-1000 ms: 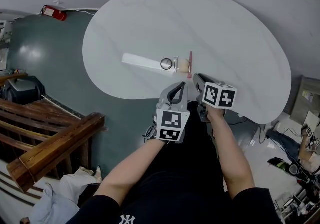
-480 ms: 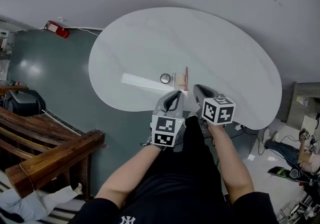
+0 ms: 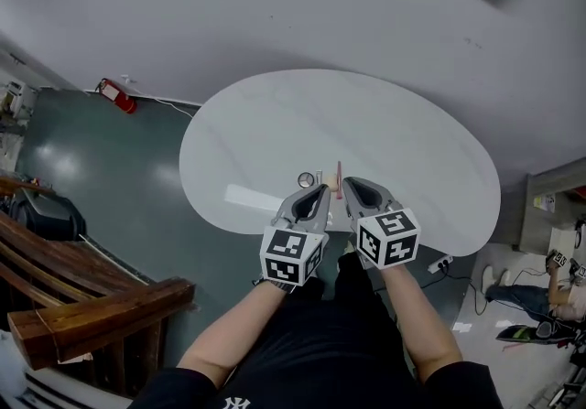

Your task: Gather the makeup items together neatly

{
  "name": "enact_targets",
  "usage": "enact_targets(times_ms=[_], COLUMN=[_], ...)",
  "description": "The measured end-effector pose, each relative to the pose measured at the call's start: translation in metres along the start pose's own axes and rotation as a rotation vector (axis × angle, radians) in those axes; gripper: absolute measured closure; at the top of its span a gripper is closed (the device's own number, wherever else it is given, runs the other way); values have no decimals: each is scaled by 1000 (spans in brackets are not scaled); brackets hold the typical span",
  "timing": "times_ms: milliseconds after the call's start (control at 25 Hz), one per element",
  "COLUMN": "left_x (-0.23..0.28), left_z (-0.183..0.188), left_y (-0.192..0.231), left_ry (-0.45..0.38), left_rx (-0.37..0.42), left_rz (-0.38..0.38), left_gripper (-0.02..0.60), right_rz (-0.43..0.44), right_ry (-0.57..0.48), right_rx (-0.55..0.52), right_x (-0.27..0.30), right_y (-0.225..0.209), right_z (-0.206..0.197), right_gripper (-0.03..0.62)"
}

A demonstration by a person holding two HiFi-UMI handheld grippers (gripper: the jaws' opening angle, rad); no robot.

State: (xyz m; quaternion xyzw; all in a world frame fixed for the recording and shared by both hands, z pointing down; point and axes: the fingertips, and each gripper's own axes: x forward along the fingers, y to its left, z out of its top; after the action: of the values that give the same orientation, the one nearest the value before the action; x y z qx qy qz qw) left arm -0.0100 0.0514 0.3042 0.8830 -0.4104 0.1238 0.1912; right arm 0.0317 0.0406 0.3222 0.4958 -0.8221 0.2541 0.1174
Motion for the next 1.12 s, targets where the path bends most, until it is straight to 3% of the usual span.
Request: enact_targets(times_ms=[320,600,1120], left_x=[-33,-58,-73], left_z=[46,77,83], left_y=[-6,-12,-17], left_ry=[-101,-158,-178], left_rx=[-4,9,18], left_rz=[-11,-16,-9], left_gripper=[572,572,572], right_rz=[-18,-21,-17], right_ry=[-122,-177,-227], right_rx=[-68,-100,-116], right_x=[-36,-56,-71], right_y=[28,46,62], right_z=[57,79,94], right_gripper=[579,579,580])
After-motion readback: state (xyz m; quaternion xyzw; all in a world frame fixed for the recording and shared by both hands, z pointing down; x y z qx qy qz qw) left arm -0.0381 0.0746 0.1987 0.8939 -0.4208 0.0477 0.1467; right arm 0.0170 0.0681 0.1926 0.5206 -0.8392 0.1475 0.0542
